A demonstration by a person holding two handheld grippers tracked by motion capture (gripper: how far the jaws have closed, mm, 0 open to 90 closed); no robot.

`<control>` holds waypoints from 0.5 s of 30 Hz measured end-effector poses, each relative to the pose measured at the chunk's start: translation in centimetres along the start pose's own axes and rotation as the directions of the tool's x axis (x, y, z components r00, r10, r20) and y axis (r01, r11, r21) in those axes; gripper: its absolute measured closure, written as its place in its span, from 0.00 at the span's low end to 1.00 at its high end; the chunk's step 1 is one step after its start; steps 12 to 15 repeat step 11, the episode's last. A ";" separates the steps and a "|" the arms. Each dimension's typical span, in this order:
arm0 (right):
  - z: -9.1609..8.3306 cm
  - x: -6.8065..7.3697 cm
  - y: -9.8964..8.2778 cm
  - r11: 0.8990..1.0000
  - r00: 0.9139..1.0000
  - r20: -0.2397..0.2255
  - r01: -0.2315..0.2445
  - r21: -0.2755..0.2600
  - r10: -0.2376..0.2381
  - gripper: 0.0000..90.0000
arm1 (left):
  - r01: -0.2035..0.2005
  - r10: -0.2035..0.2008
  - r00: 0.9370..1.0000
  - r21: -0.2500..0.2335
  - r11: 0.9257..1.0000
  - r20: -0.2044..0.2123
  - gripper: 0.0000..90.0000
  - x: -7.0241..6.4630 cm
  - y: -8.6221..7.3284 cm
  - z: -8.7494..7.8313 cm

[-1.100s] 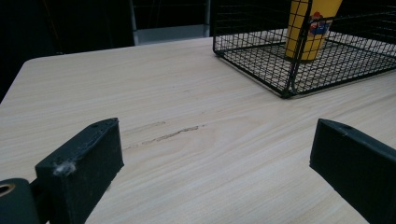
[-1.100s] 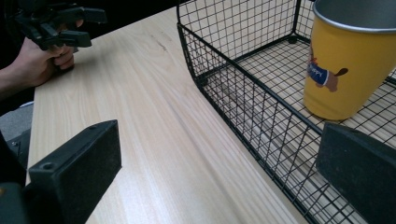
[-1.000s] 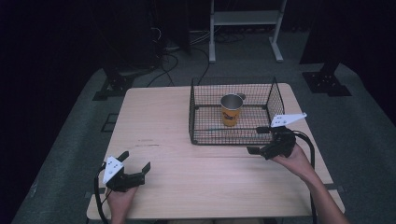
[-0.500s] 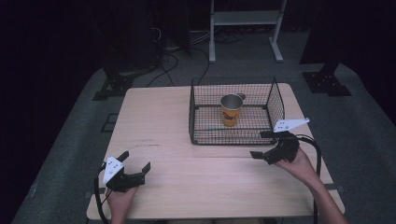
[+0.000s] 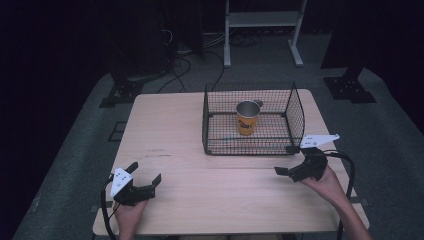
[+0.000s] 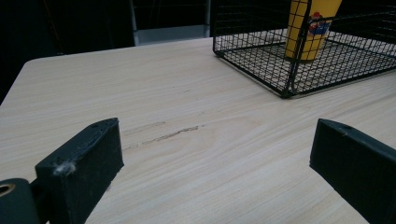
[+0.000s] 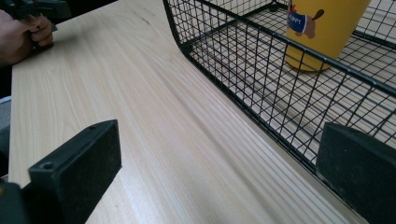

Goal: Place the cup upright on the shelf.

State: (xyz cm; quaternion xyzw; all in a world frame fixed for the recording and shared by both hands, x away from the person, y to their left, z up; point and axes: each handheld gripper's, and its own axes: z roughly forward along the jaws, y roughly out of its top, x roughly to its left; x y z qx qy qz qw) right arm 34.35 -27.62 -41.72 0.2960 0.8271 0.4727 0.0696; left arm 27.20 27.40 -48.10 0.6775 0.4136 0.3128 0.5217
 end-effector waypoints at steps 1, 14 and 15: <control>-0.1 0.0 -0.1 1.000 1.000 0.002 -0.002 0.000 0.002 0.00 | 0.000 0.000 1.000 0.000 1.000 0.000 0.02 0.0 0.0 0.0; -0.4 0.0 -1.6 1.000 1.000 0.018 -0.013 -0.005 0.013 0.00 | -0.001 0.001 1.000 0.000 1.000 -0.001 0.02 0.0 0.0 0.0; -0.4 0.0 -1.6 1.000 1.000 0.018 -0.013 -0.005 0.013 0.00 | -0.001 0.001 1.000 0.000 1.000 -0.001 0.02 0.0 0.0 0.0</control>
